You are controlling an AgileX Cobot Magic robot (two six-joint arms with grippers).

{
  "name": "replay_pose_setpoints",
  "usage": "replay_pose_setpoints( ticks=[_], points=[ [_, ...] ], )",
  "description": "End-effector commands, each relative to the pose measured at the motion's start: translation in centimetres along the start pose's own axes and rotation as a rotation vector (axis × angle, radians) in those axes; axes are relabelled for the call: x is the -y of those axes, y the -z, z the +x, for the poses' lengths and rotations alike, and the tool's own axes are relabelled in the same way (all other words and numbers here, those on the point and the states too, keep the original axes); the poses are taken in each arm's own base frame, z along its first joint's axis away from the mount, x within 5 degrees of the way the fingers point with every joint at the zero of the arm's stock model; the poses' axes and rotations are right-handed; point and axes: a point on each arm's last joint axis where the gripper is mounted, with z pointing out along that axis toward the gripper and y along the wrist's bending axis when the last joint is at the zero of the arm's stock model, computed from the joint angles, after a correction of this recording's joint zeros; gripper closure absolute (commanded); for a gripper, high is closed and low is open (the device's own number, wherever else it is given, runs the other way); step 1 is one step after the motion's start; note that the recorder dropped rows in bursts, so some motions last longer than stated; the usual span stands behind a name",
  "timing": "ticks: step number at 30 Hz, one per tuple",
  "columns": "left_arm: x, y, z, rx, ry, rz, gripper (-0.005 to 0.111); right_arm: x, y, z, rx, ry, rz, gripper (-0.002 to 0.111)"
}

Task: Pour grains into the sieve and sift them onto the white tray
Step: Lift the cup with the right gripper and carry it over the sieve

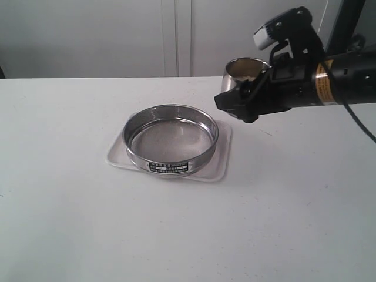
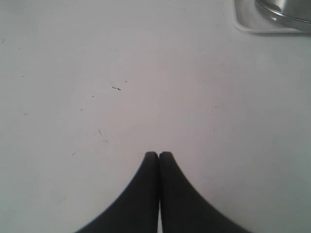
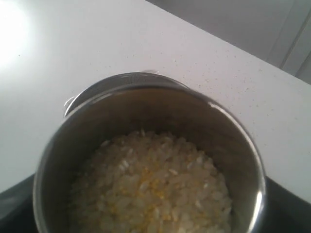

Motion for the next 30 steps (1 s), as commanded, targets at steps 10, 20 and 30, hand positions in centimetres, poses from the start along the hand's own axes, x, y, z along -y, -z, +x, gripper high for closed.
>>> replay_pose_setpoints(
  ticks=[10,20,30],
  points=[
    [0.1,-0.1,0.3,-0.008,0.010,0.007,0.107,-1.5,-4.8,-2.5,-0.002,0.207,0.114,0.108],
    [0.1,-0.1,0.3,-0.008,0.010,0.007,0.107,-1.4,-7.9,-2.2,-0.050,0.320,0.201,0.108],
    [0.1,-0.1,0.3,-0.008,0.010,0.007,0.107,-0.2,-10.4,-2.2,-0.073,0.357,0.247,0.108]
  ],
)
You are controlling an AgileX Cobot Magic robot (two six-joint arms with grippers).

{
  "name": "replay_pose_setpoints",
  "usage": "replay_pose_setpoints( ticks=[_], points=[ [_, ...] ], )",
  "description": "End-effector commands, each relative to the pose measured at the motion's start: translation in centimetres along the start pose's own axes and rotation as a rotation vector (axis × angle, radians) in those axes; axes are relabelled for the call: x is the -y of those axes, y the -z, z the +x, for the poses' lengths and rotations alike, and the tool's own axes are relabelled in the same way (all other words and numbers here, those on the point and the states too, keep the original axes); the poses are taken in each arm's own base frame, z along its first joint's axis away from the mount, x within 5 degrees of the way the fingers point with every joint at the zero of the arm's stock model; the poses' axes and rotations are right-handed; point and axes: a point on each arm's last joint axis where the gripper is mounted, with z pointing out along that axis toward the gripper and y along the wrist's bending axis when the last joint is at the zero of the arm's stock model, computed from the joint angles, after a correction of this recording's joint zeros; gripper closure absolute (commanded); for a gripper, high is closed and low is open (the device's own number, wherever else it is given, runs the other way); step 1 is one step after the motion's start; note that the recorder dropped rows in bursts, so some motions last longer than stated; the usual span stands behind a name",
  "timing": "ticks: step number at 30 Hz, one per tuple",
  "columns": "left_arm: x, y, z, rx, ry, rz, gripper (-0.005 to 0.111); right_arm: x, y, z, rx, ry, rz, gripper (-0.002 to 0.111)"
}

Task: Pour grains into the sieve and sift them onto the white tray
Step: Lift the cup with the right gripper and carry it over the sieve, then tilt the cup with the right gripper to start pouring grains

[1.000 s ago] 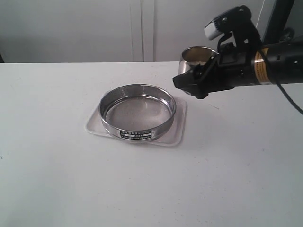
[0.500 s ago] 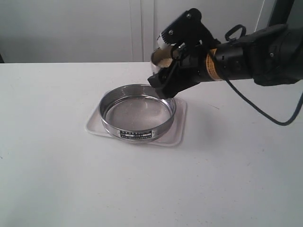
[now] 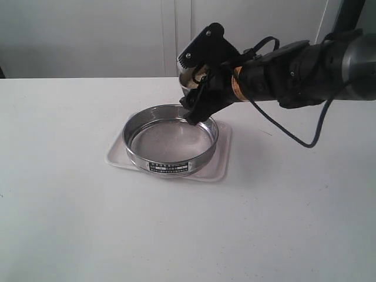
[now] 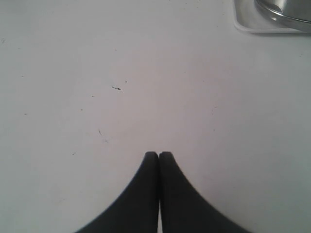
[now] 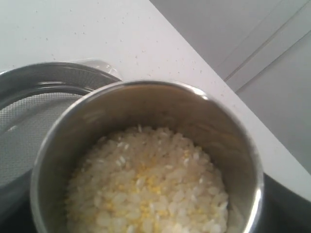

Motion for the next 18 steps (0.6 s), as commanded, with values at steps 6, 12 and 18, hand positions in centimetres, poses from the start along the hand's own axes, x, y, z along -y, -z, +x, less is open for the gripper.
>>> replay_pose_setpoints(
  ticks=[6,12,18],
  points=[
    [0.1,-0.1,0.3,-0.008,0.010,0.007,0.107,0.0,-1.1,-1.0,-0.024,0.161,0.119,0.108],
    [0.1,-0.1,0.3,-0.008,0.010,0.007,0.107,-0.8,-1.7,-1.7,-0.036,0.238,0.159,0.108],
    [0.1,-0.1,0.3,-0.008,0.010,0.007,0.107,-1.4,-2.5,-1.9,-0.049,0.314,0.173,0.108]
  ],
)
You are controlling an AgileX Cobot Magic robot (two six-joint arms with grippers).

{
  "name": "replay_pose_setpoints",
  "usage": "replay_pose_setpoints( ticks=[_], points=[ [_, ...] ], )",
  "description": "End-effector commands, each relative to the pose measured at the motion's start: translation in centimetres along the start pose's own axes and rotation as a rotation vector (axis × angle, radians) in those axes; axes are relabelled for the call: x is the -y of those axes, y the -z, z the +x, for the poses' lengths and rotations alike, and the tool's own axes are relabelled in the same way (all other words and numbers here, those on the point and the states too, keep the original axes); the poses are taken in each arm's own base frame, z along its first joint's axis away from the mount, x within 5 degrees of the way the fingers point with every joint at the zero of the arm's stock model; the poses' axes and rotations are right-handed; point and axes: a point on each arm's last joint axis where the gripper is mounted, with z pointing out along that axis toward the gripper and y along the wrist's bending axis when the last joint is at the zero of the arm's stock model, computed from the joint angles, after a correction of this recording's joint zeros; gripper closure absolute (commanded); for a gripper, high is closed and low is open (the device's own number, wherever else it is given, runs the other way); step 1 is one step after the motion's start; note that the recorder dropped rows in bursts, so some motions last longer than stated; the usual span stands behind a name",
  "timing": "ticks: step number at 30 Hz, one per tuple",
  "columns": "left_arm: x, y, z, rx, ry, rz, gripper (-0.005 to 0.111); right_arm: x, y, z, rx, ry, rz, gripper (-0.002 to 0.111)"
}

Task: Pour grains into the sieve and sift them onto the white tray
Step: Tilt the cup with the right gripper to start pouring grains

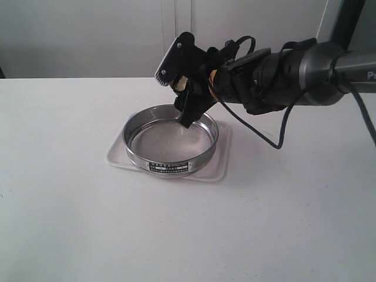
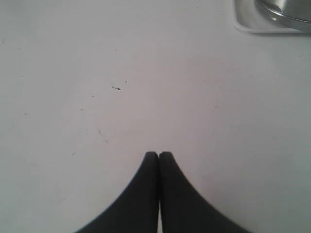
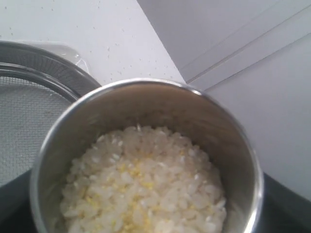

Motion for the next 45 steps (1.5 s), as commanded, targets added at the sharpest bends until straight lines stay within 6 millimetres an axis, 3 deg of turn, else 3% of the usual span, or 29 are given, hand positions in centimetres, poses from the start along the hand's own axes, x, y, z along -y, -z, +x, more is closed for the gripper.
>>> replay_pose_setpoints(
  ticks=[1,2,6,29,45],
  points=[
    [0.1,-0.1,0.3,-0.008,0.010,0.007,0.107,0.1,-0.2,-0.5,-0.020,0.105,0.056,0.108],
    [0.1,-0.1,0.3,-0.008,0.010,0.007,0.107,-0.3,-0.4,-0.5,-0.041,0.181,0.071,0.108],
    [0.1,-0.1,0.3,-0.008,0.010,0.007,0.107,-1.0,-1.0,-0.1,-0.070,0.223,0.078,0.108],
    [0.1,-0.1,0.3,-0.008,0.010,0.007,0.107,-0.6,-1.1,0.3,-0.129,0.471,0.116,0.108],
    [0.1,-0.1,0.3,-0.008,0.010,0.007,0.107,0.7,-1.1,-1.9,-0.098,0.530,0.184,0.108]
  ],
)
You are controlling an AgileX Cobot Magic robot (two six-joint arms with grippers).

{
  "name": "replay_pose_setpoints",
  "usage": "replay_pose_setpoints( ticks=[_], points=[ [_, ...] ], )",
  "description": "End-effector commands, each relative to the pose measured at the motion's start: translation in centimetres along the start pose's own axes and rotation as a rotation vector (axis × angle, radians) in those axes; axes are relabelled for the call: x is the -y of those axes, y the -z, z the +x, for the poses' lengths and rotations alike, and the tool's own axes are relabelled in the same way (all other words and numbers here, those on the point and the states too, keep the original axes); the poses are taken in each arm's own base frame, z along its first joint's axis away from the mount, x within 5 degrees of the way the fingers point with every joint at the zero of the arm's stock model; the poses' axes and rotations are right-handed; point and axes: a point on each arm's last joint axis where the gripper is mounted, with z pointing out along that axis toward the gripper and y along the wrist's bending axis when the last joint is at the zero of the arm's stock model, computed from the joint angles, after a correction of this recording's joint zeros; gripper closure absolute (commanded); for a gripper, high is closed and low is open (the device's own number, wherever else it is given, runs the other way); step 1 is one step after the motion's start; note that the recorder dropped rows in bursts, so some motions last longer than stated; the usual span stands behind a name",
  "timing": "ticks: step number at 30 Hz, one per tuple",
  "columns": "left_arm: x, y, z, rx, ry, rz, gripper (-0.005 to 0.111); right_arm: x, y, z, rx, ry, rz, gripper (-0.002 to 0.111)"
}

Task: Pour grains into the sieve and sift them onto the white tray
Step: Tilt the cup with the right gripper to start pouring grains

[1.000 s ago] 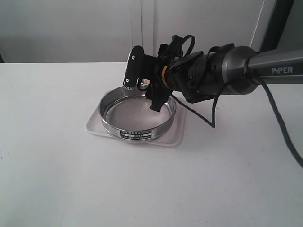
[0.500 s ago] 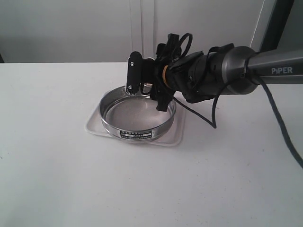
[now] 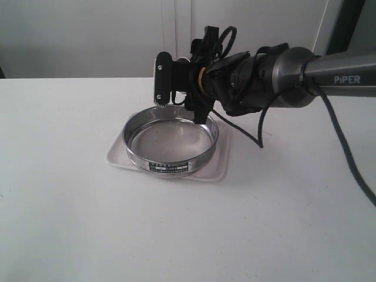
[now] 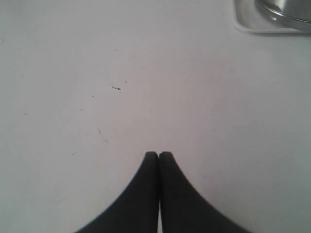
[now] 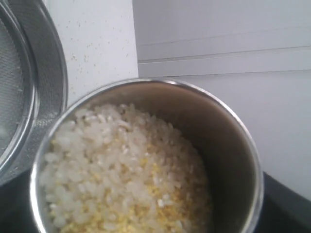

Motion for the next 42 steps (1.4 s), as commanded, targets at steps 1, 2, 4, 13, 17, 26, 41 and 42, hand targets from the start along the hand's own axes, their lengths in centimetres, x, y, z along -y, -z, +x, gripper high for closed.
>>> replay_pose_setpoints(
  ticks=[1,2,4,13,17,26,41,42],
  points=[
    [0.1,-0.1,0.3,-0.008,0.010,0.007,0.107,1.0,0.3,-0.8,-0.001,0.046,0.045,0.108],
    [0.1,-0.1,0.3,-0.008,0.010,0.007,0.107,1.0,0.3,-0.9,-0.001,0.053,0.046,0.108],
    [0.1,-0.1,0.3,-0.008,0.010,0.007,0.107,1.0,0.1,-0.9,-0.013,0.077,0.055,0.108],
    [0.1,-0.1,0.3,-0.008,0.010,0.007,0.107,0.1,-1.1,-0.7,-0.044,0.095,0.047,0.108],
    [0.1,-0.1,0.3,-0.008,0.010,0.007,0.107,0.1,-1.1,-0.7,-0.046,0.096,0.048,0.108],
    [0.1,-0.1,0.3,-0.008,0.010,0.007,0.107,0.3,-1.1,-0.8,-0.044,0.116,0.053,0.108],
    [0.1,-0.1,0.3,-0.008,0.010,0.007,0.107,0.4,-1.1,-0.9,-0.037,0.082,0.055,0.108],
    [0.1,-0.1,0.3,-0.008,0.010,0.007,0.107,0.4,-1.1,-0.9,-0.037,0.080,0.054,0.108]
  ],
)
